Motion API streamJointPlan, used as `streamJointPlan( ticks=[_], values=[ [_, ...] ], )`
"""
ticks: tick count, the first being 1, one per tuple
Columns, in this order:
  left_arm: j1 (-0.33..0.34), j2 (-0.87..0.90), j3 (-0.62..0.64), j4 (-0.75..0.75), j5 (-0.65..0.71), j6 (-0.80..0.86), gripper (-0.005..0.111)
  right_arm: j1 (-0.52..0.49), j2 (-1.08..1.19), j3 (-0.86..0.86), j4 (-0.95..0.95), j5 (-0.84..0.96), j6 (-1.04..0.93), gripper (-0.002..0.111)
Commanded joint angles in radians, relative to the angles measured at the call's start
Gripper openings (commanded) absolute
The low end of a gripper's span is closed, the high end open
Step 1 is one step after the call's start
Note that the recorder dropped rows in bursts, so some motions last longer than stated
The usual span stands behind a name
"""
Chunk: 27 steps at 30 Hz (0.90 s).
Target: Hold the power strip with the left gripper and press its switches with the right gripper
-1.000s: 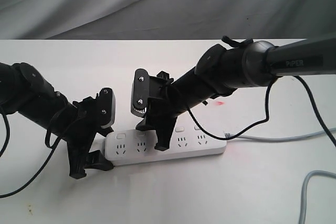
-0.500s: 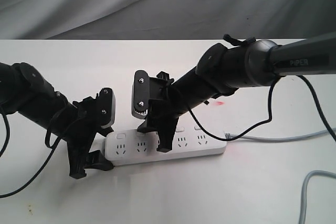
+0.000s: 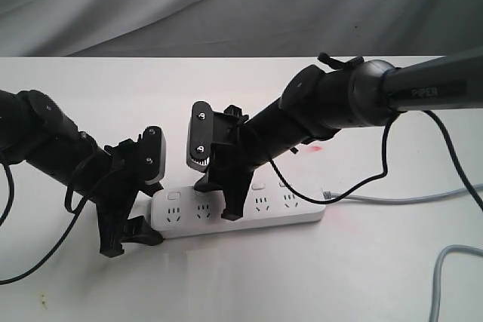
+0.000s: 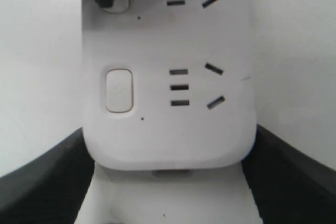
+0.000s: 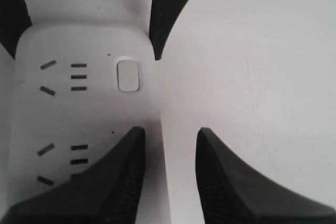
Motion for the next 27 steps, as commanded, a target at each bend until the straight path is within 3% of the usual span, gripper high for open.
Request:
streamJointPlan(
  ticks=[1,27],
  values=[
    [-0.003,0.019,0.009,0.033,-0.013,0.015,0.046,0.008,0.032,0.003,-0.008,0.023,-0.005,0.032],
    [-0.003,0.019,0.009,0.033,-0.013,0.015,0.046,-0.024,0.101,0.059,-0.009,-0.014,-0.014,0.032]
  ],
)
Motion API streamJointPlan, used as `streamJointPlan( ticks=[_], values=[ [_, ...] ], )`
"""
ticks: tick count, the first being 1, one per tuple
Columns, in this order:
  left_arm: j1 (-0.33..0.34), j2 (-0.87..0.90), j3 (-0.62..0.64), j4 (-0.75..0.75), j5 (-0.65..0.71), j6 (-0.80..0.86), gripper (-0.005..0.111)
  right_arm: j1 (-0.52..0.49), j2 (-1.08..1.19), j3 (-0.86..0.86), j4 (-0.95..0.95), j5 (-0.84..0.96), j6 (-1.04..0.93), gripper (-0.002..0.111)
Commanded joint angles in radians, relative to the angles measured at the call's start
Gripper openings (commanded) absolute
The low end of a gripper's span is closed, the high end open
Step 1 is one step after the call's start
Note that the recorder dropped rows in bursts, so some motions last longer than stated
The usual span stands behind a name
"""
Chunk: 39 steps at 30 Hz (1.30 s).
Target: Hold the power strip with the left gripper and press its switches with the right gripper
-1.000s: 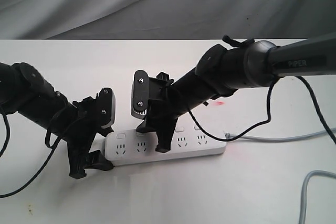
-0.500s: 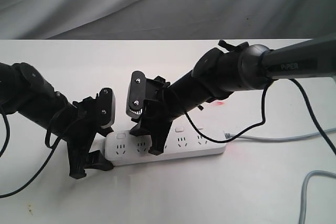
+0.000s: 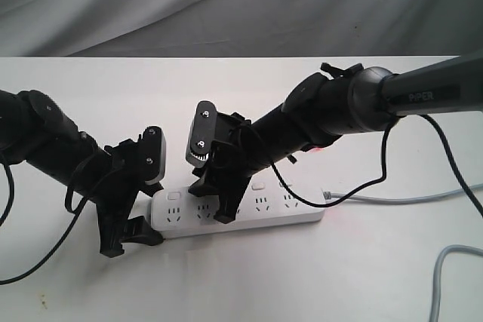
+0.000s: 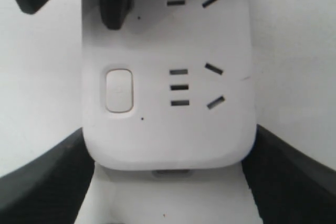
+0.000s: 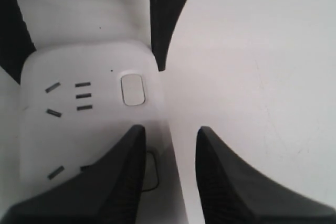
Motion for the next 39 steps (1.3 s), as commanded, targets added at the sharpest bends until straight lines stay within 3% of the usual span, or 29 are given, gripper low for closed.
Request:
streamJointPlan(
  ticks=[1,14,39],
  values=[
    [-0.003,0.019,0.009,0.033,-0.013,0.015,0.046,-0.010,0.063,0.034,-0.112,-0.026,-0.018,0.032],
    [-0.003,0.019,0.009,0.033,-0.013,0.015,0.046,-0.012,-0.137,0.034,-0.111,-0.048,-0.018,0.032],
    [-0.003,0.019,0.009,0.033,-0.013,0.015,0.046,-0.048,-0.138,0.081,-0.116,-0.063,-0.011,0.032]
  ],
)
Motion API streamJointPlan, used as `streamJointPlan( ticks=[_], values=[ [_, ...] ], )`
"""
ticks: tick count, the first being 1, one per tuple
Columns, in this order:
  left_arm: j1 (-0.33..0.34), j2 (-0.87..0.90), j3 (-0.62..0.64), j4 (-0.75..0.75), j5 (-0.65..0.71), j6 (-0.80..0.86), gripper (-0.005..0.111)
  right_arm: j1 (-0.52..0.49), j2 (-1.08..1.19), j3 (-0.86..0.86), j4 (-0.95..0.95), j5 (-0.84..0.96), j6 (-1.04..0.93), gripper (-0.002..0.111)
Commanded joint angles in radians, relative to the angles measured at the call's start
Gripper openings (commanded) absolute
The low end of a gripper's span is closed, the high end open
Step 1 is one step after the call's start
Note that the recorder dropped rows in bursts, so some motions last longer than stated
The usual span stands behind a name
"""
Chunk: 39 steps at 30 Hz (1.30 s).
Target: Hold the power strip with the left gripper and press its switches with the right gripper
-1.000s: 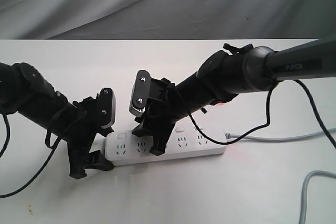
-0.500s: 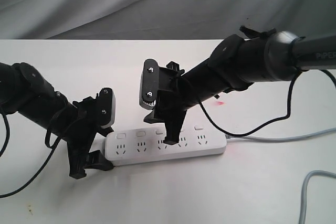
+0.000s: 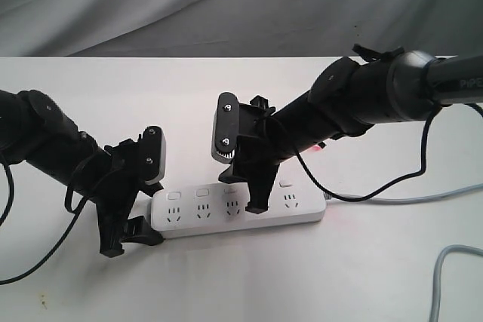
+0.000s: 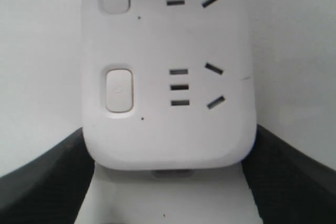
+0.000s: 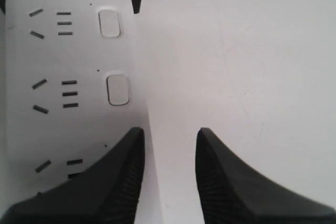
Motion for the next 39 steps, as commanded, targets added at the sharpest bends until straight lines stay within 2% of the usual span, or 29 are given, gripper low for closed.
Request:
streamJointPlan(
  ticks=[1,39],
  values=[
    [-0.003,0.019,0.009,0.033,-0.013,0.015,0.046,-0.006,0.007,0.006,0.003,-0.005,-0.001,0.032],
    [-0.003,0.019,0.009,0.033,-0.013,0.015,0.046,-0.018,0.064,0.059,0.003,-0.024,-0.011,0.032]
  ],
)
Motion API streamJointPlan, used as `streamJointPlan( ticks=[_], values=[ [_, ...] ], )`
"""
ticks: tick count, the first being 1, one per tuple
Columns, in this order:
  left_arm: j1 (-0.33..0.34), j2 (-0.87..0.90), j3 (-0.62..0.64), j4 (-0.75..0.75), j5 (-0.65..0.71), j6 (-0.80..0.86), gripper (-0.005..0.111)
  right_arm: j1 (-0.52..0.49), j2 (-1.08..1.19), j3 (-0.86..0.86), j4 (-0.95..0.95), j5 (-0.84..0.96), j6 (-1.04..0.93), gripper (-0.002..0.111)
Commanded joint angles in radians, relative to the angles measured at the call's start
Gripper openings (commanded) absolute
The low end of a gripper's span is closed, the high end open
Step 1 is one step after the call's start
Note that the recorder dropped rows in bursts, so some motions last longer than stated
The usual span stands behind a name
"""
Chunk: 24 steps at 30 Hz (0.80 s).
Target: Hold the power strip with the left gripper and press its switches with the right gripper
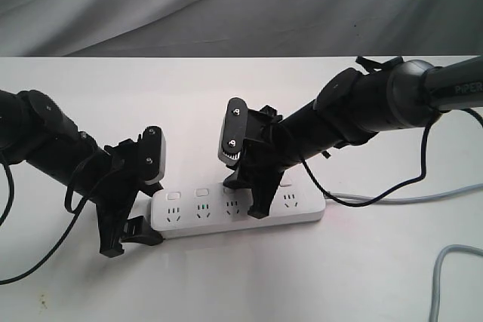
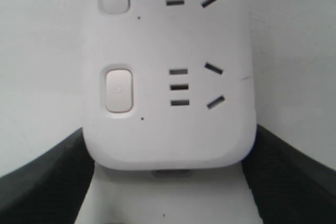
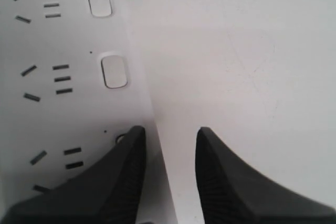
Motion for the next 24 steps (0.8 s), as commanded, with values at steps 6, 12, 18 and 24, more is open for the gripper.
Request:
streamJointPlan(
  ticks=[6,12,18,24],
  values=[
    [-0.003,0.019,0.009,0.033,-0.013,0.015,0.046,-0.001,-0.102,0.026,-0.036,-0.014,-0.003,0.032],
    [-0.003,0.019,0.009,0.033,-0.013,0.015,0.046,-0.023,-0.154,0.031,-0.047,-0.019,0.013,0.032],
    [-0.003,0.019,0.009,0.033,-0.013,0.015,0.046,-0.055,-0.152,0.048,-0.070,-0.016,0.039,0.032],
    [-0.003,0.019,0.009,0.033,-0.013,0.015,0.046,-0.071,-0.152,0.076,-0.070,-0.025,0.039,0.032]
  ],
)
